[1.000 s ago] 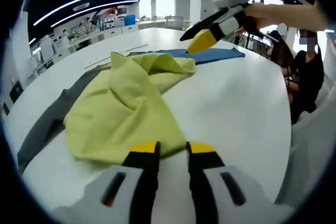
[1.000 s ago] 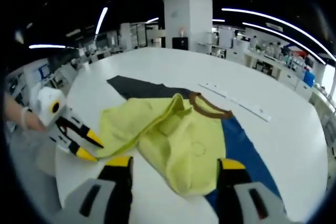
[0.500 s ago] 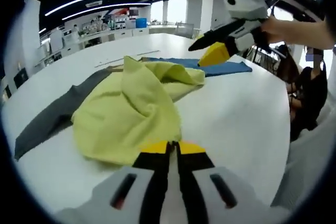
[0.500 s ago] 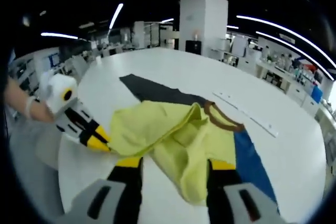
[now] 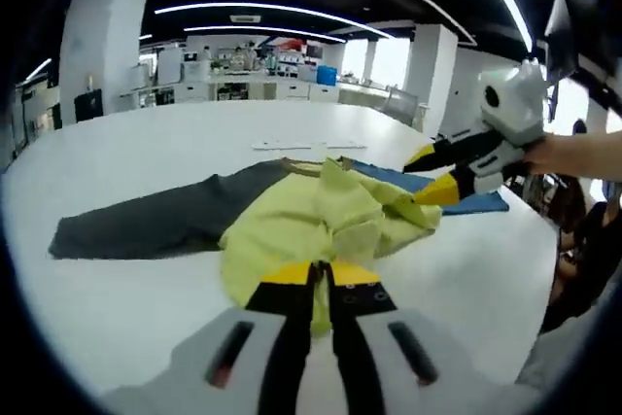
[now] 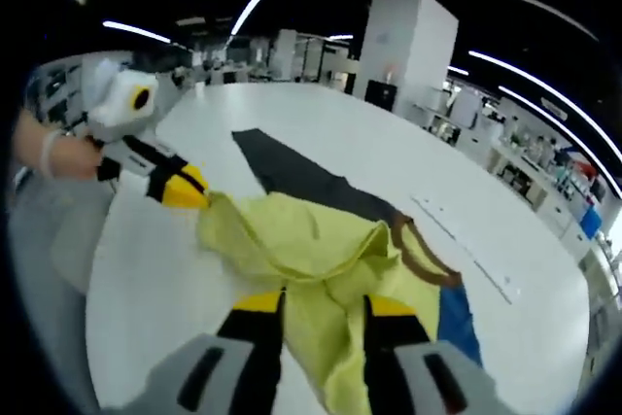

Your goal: Fold the garment on the visible template until the final outline fits inside the template.

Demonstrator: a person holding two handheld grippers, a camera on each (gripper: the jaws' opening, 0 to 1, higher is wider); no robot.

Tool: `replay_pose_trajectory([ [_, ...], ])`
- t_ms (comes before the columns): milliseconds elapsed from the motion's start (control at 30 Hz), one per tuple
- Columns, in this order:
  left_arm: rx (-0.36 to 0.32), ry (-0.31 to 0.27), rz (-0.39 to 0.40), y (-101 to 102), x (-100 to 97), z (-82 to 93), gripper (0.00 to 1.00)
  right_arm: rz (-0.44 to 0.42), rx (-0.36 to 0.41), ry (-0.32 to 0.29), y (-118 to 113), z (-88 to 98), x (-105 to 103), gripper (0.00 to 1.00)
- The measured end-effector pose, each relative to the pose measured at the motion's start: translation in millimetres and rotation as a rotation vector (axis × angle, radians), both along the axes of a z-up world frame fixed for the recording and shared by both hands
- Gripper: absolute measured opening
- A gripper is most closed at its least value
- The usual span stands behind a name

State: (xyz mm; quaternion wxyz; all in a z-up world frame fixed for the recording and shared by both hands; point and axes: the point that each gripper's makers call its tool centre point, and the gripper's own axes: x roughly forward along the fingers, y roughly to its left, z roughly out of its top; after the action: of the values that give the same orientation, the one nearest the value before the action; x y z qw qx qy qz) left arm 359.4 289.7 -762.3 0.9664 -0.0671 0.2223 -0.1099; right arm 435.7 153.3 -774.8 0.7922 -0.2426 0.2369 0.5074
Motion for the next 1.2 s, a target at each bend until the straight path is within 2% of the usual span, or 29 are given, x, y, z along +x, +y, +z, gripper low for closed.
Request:
replay_pose_trajectory([
  [100,0.004,-0.011,0.014,12,4.1,4.7,0.02,0.024,-0.038,-0.011,5,-7.0,3,0.27],
  [233,0.004,-0.011,0.031,21,5.0,5.0,0.02,0.04,-0.052,-0.01,16,-20.4,8,0.25],
  [400,0.009,-0.009,0.039,21,4.0,4.8,0.02,0.057,-0.111,-0.032,23,-39.6,15,0.17],
  [500,0.003,-0.009,0.039,21,4.7,4.4,0.02,0.031,-0.121,-0.027,28,-49.1,20,0.16],
  [600,-0.006,-0.008,0.033,19,4.7,3.9,0.02,0.047,-0.167,-0.092,30,-53.6,25,0.14],
  [700,0.001,-0.005,0.039,21,3.0,3.2,0.02,0.037,-0.152,-0.066,33,-56.0,21,0.11],
  [867,-0.001,0.0,0.041,22,0.2,1.4,0.02,0.043,-0.19,-0.102,33,-64.3,23,0.09],
  [1067,-0.006,0.004,0.033,22,-3.4,-1.3,0.02,0.03,-0.19,-0.087,34,-68.9,25,0.0],
  [1200,-0.005,0.008,0.037,24,-6.5,-1.8,0.02,0.022,-0.189,-0.089,34,-66.7,26,0.0],
])
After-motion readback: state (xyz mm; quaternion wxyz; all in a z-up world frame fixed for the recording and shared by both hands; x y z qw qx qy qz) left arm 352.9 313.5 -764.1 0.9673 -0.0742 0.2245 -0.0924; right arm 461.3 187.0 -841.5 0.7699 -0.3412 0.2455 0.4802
